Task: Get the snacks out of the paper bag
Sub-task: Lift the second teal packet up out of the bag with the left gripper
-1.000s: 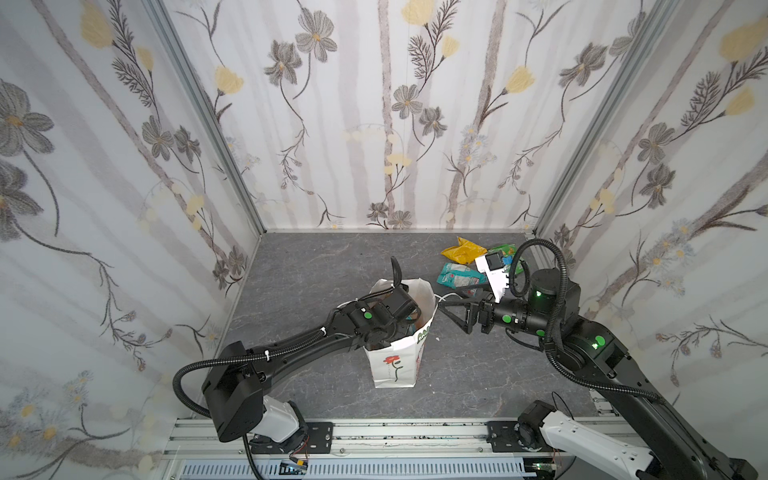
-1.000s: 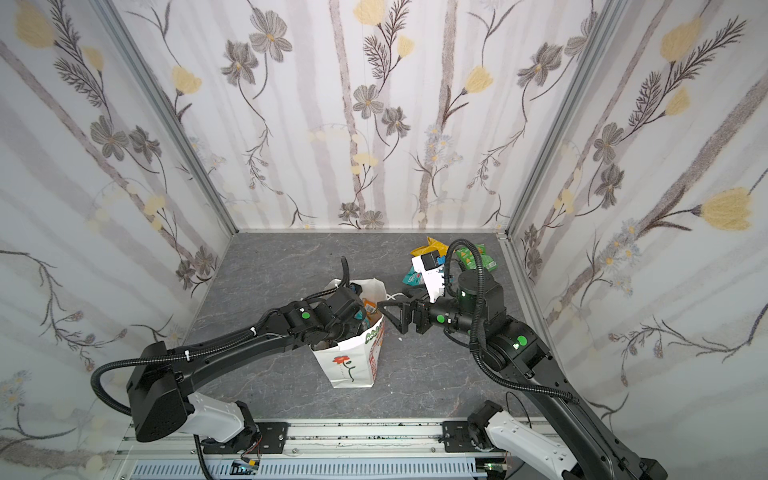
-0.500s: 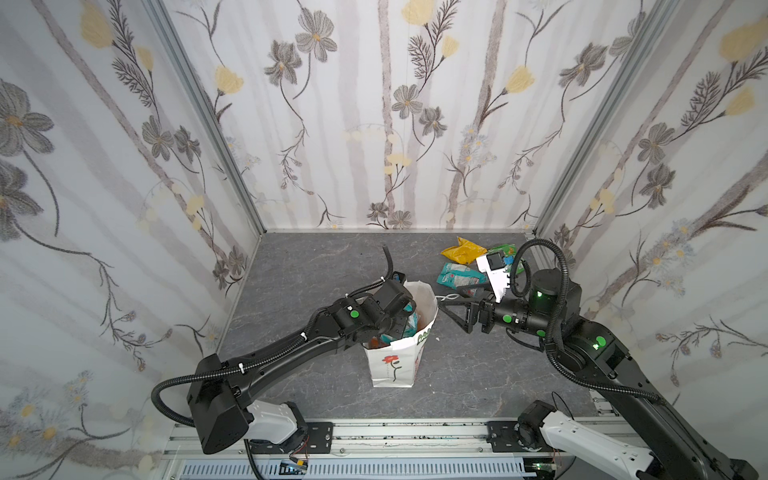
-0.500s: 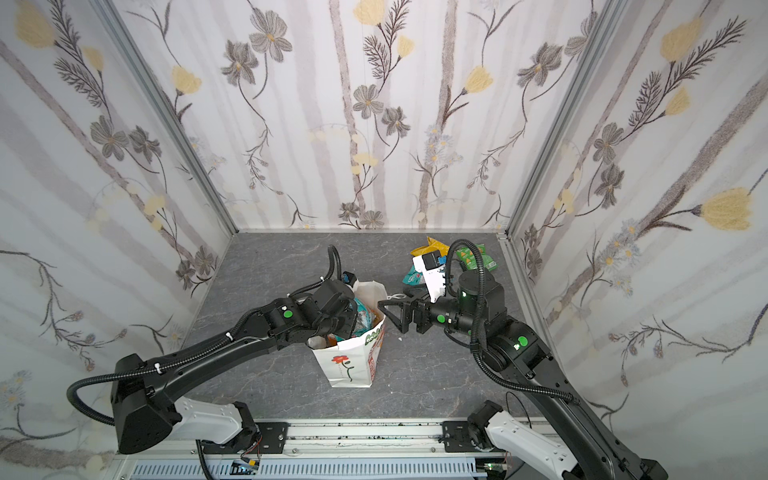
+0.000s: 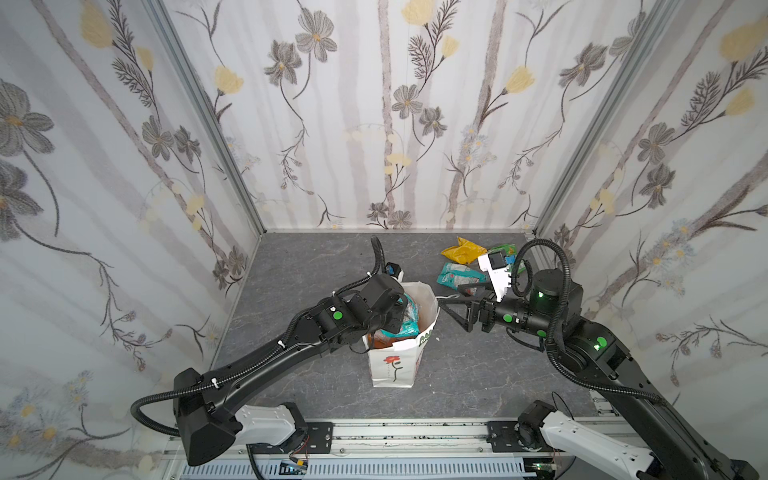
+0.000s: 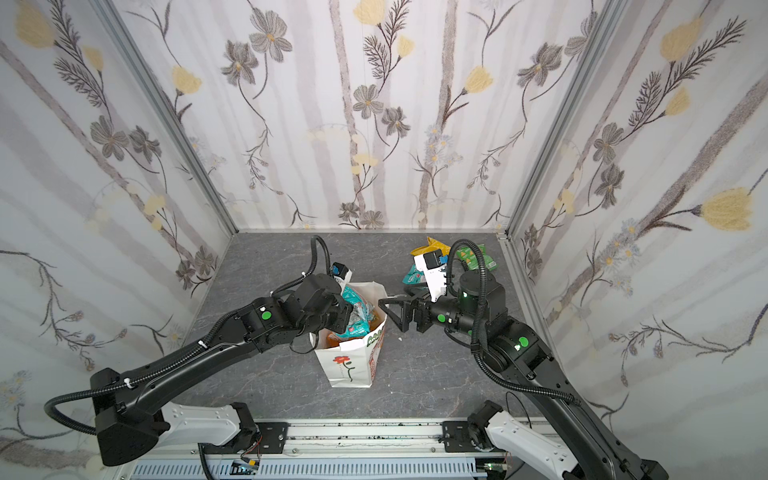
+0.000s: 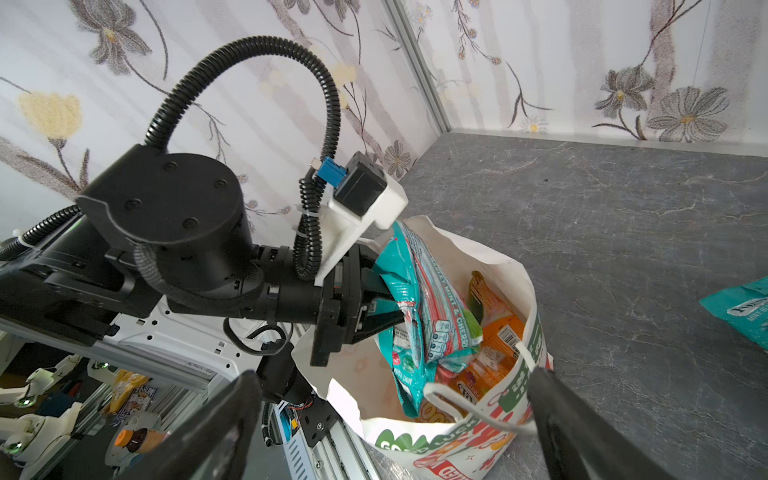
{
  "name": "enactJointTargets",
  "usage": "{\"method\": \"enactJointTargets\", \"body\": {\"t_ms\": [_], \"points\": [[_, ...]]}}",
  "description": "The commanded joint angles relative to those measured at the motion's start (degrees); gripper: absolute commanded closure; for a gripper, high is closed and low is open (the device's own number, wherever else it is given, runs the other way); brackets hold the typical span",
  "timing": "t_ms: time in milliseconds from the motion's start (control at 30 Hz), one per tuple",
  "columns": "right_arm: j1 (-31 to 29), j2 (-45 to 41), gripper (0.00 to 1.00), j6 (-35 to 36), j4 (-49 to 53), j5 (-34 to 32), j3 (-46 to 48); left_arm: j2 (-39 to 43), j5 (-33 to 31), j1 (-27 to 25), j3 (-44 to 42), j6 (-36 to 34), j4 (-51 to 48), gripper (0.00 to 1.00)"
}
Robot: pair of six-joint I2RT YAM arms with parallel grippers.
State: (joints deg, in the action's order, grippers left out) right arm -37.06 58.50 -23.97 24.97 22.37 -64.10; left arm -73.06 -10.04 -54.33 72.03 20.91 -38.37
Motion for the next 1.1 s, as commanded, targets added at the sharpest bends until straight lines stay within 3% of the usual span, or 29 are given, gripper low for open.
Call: {"method": "enactJointTargets", "body": {"t_ms": [0, 533, 833, 1067], "points": [[0.1, -0.5, 0.01, -0.7, -3.2, -1.7, -0.5, 0.6, -1.4, 0.0, 1.7, -0.9, -0.1, 1.00], [0.1, -4.3, 0.01, -2.4, -7.1, -5.9, 0.2, 6.4, 0.6, 0.0, 9.5, -0.5, 1.8, 1.00], [-0.2, -1.6, 0.01, -6.9, -15.0, 6.8, 1.7, 7.4, 1.1, 0.0, 13.9, 0.0, 6.9, 1.00], [-1.9, 1.6, 0.01, -9.1, -19.3, 8.4, 1.7, 4.8, 1.3, 0.0, 18.5, -1.6, 8.3, 1.00]]}}
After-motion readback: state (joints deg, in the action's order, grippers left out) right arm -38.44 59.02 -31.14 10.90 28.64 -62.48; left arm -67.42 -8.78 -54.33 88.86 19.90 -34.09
